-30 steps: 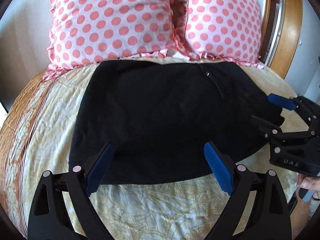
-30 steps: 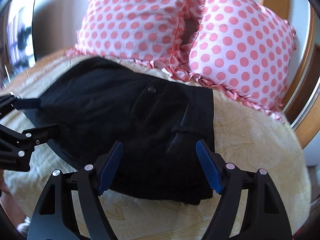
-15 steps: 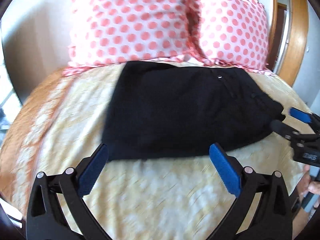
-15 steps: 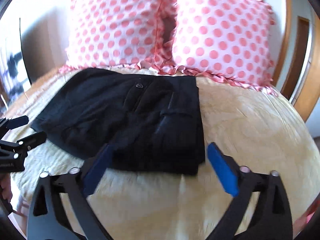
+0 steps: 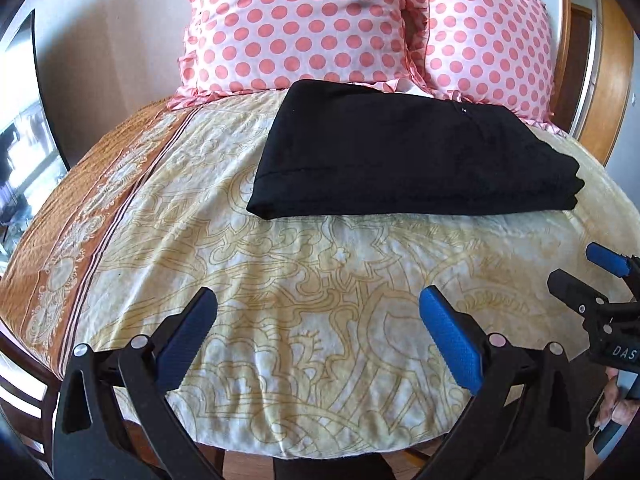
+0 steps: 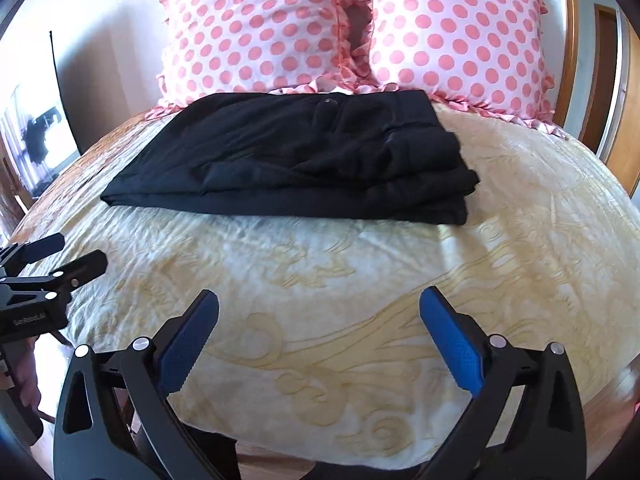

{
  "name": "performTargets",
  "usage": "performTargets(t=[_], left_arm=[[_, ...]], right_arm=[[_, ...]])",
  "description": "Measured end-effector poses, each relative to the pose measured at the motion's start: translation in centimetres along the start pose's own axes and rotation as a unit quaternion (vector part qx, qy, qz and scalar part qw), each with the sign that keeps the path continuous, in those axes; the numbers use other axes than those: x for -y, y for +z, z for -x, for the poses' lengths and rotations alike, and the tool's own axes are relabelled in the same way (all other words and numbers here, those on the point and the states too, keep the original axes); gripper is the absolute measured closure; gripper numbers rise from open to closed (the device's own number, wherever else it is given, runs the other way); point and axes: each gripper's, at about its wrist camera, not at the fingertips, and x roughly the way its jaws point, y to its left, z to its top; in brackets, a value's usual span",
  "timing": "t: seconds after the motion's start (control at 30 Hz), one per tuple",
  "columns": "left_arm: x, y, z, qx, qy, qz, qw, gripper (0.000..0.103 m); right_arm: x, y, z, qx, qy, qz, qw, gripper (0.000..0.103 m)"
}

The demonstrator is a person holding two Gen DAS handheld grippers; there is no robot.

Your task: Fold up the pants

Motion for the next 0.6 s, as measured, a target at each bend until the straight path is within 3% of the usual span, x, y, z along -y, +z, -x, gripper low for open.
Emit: performTargets(t=[0.17, 0.6], left_arm=[[0.3, -0.2, -0.5, -0.008, -0.005, -0.005, 0.9999, 0.002], [0.5, -1.2, 0.0, 0.025, 0.006, 0.002, 0.9997, 0.002]], right_arm=[[-0.6, -0.2, 0.0, 0.001, -0.005, 0.004, 1.0, 0.001], [-0.9, -1.1, 0.1, 0.027, -0.027, -0.001, 0.999, 0.001]])
